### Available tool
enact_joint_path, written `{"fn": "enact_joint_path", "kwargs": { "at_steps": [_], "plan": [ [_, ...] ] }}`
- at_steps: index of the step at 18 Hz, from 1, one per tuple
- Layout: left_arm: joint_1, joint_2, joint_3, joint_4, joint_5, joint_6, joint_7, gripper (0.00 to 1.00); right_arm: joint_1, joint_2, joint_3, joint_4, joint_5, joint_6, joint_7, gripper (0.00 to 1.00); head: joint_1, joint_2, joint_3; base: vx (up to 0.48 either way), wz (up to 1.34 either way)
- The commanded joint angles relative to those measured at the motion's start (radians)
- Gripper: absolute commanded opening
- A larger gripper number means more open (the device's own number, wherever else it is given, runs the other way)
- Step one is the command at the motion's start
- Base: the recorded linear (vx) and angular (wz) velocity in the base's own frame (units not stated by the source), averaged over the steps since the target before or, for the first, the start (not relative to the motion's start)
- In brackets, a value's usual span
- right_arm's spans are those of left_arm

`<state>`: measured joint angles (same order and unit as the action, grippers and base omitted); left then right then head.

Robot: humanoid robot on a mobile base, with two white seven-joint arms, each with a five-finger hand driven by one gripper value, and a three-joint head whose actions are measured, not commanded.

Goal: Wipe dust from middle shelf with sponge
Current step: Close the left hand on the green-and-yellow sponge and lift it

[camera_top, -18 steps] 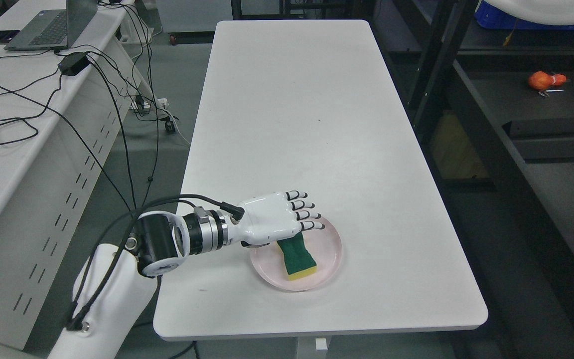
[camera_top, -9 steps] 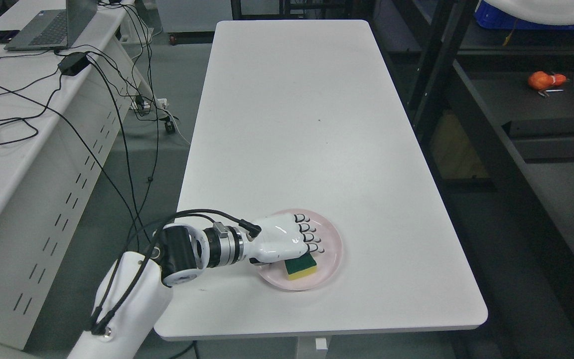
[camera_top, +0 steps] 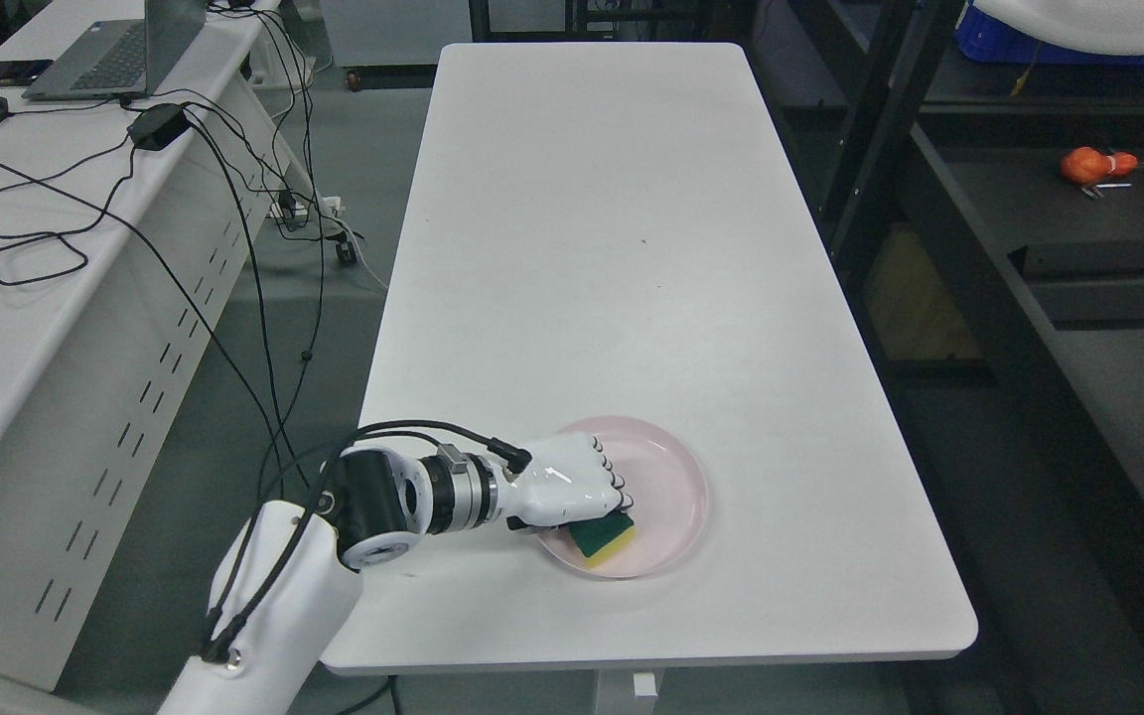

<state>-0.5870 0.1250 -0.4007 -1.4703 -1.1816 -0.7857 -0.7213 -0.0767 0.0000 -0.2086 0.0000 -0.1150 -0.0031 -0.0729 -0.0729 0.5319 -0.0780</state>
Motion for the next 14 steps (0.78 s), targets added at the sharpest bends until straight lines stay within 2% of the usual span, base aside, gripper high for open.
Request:
{"fn": "enact_joint_path", "kwargs": {
  "at_steps": [1,2,5,7,9,11,14],
  "plan": [
    [0.003,-0.056,0.134,0.013,0.211,0.0,-0.018,0.03,0.0,-0.017,0.0,-0.017,0.0,0.074,-0.001,1.0,0.0,0.0,0.0,0.0,0.0],
    [0.001,-0.056,0.152,0.013,0.261,0.0,-0.03,0.0,0.0,-0.017,0.0,-0.017,0.0,0.074,0.001,1.0,0.0,0.0,0.0,0.0,0.0],
    [0.006,-0.062,0.264,-0.004,0.368,0.0,-0.043,0.0,0.0,-0.017,0.0,-0.017,0.0,0.074,0.001,1.0,0.0,0.0,0.0,0.001,-0.02],
    [0.004,-0.103,0.354,-0.007,0.468,0.0,-0.043,0.0,0.0,-0.017,0.0,-0.017,0.0,0.074,0.001,1.0,0.0,0.0,0.0,0.0,0.0],
    [0.006,-0.108,0.431,-0.007,0.584,0.0,-0.044,0.0,0.0,-0.017,0.0,-0.017,0.0,0.074,0.001,1.0,0.0,0.0,0.0,0.0,0.0],
    [0.022,-0.108,0.45,-0.007,0.777,0.001,-0.034,0.0,0.0,-0.017,0.0,-0.017,0.0,0.074,-0.001,1.0,0.0,0.0,0.0,0.0,0.0],
    [0.051,-0.108,0.453,-0.007,1.082,0.136,0.046,0.0,0.0,-0.017,0.0,-0.017,0.0,0.074,0.001,1.0,0.0,0.0,0.0,0.0,0.0]
  ]
}}
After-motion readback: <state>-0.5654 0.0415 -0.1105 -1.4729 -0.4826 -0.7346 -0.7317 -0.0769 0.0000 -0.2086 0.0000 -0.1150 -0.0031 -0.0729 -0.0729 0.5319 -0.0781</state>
